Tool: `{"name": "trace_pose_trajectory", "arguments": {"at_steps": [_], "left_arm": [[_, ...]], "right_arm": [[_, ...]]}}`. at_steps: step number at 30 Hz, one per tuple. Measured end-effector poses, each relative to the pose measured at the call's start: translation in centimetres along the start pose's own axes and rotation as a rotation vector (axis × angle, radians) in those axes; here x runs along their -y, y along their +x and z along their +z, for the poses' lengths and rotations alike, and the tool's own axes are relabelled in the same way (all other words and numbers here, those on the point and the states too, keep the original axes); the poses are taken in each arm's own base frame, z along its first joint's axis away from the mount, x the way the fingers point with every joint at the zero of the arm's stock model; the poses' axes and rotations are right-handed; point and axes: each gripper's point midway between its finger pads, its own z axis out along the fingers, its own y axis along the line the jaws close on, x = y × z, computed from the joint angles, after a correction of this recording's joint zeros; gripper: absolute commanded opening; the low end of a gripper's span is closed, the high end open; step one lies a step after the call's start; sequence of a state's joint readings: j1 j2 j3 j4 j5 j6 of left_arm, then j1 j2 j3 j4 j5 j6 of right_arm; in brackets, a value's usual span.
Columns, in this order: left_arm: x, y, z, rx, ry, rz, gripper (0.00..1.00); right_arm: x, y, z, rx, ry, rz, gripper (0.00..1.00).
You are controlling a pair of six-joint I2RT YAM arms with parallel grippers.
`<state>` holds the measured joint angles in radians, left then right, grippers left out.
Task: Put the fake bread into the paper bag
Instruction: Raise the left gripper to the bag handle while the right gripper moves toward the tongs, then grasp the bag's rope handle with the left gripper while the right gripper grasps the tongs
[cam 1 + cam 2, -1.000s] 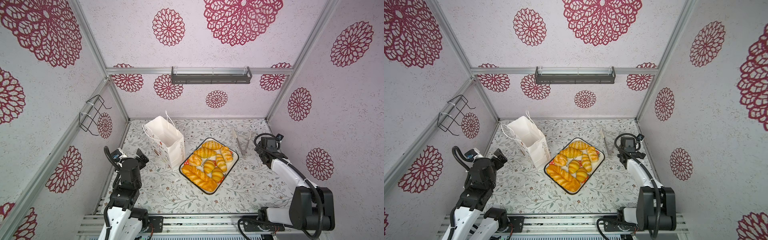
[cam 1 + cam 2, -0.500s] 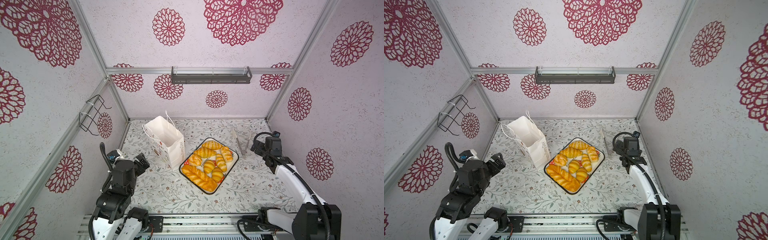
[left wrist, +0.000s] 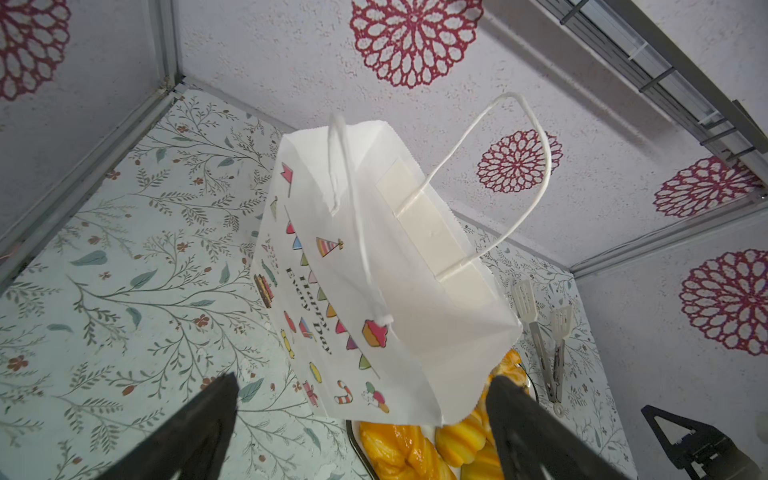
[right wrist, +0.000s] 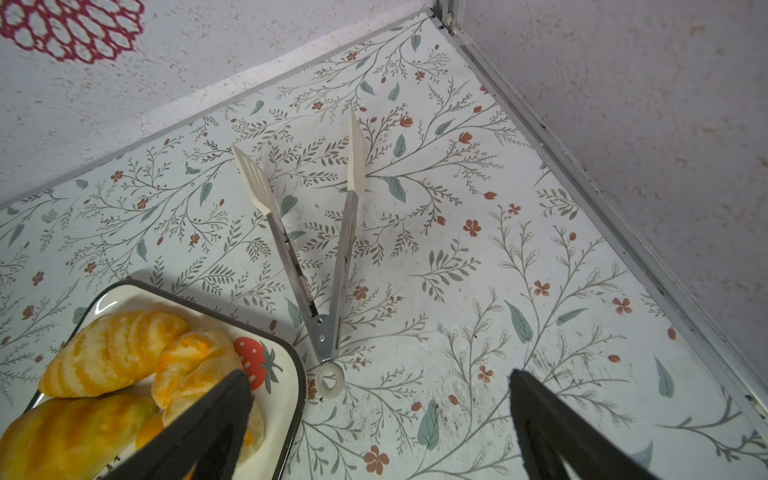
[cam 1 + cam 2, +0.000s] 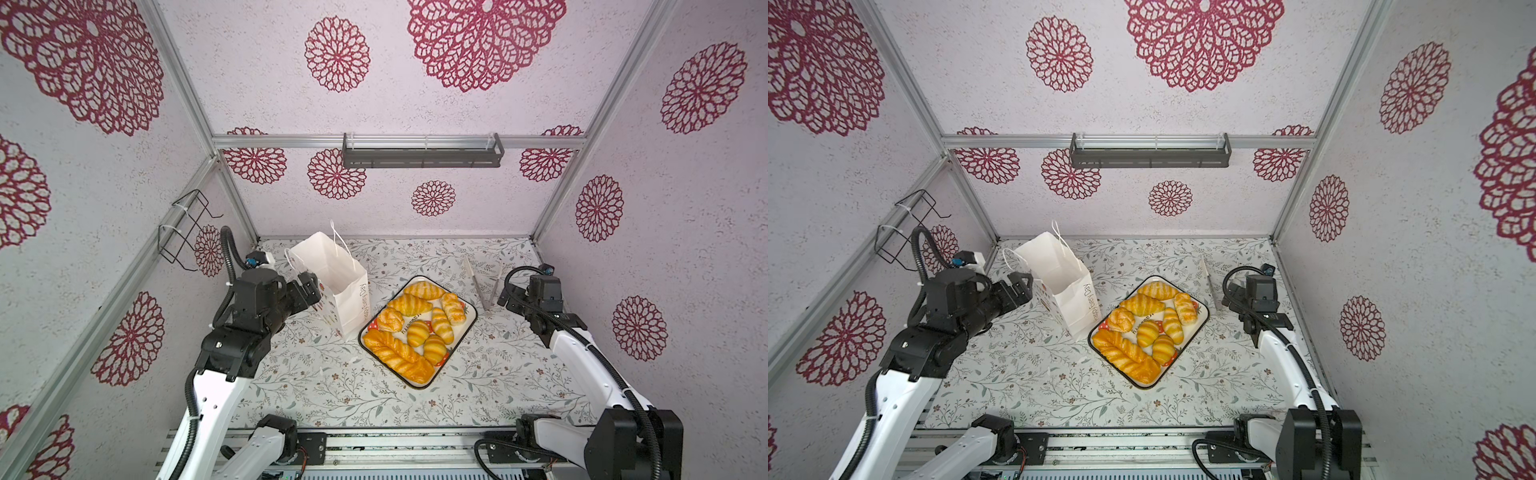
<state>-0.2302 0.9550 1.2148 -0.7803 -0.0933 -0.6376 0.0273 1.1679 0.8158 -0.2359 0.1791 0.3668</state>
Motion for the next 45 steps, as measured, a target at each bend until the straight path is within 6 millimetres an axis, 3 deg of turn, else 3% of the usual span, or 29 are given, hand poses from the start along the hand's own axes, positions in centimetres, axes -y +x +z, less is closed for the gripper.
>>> {"name": "trace_pose_trajectory", "arguments": {"at_steps": [4,9,13,18,24,34,45], "left_arm": [[1.0,-0.5,1.9,-0.036,0.022,0.022,0.93],[-0.6,-1.1,3.7,-0.061,0.017,-0.027,0.72],[-1.2,-1.2,3.9,-0.073,0.033,-0.054,0.57],[-0.8,-1.4,3.9,-0.079,0.083,-0.056,0.29],[-2.1,-2.1,4.5,-0.072,0.091,-0.089,0.01],[-3.3,-3.0,5.7,-0.061,0.090,-0.070,0.00],[-3.0,-3.5,6.1,-0.043,0.119,-0.018,0.00]], "right_arm": [[-0.1,-0.2,-0.1,0.000,0.001,-0.008,0.99],[-0.2,-0.6,-0.4,-0.001,0.004,-0.018,0.99],[-0.1,-0.5,-0.4,-0.008,0.007,-0.024,0.99],[-0.3,0.4,0.0,-0.039,0.013,-0.037,0.99],[0.1,1.3,0.7,-0.074,0.038,-0.047,0.99],[0.4,2.3,1.6,-0.120,0.059,-0.055,0.99],[-0.4,2.5,5.0,-0.203,0.066,-0.060,0.99]]}}
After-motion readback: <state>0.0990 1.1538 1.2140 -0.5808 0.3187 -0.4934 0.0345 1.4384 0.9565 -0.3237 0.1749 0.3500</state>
